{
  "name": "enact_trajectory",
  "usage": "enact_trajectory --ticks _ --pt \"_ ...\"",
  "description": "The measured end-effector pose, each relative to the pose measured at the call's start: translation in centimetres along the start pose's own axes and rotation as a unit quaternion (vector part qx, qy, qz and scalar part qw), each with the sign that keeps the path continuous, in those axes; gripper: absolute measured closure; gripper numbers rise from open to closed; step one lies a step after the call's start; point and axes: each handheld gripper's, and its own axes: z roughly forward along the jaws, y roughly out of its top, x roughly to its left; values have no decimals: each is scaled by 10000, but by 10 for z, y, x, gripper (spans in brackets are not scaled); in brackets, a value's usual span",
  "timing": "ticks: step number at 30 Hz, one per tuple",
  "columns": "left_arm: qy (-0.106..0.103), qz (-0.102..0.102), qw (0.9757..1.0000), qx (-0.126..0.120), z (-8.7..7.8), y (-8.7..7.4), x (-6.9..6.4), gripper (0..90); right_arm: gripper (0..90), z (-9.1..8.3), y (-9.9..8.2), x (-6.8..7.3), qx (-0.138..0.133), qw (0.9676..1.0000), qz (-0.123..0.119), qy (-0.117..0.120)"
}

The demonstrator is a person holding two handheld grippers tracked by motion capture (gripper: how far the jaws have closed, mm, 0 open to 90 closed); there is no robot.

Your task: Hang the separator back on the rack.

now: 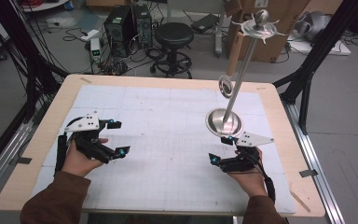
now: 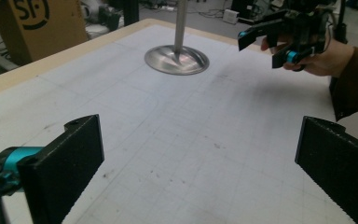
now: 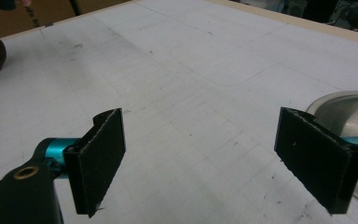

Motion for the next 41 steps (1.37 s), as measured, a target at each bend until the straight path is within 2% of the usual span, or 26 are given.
enact_trajectory --ticks 10,29,41 --pt "123 -4 9999 105 -1 -6 4 16 152 -1 0 0 -15 10000 -8 -19" --pt "137 -44 9997 180 -3 -12 7 16 153 0 0 0 21 10000 -28 -15" --pt "140 -71 9998 143 -4 -12 8 17 153 1 0 -1 24 10000 -40 -16"
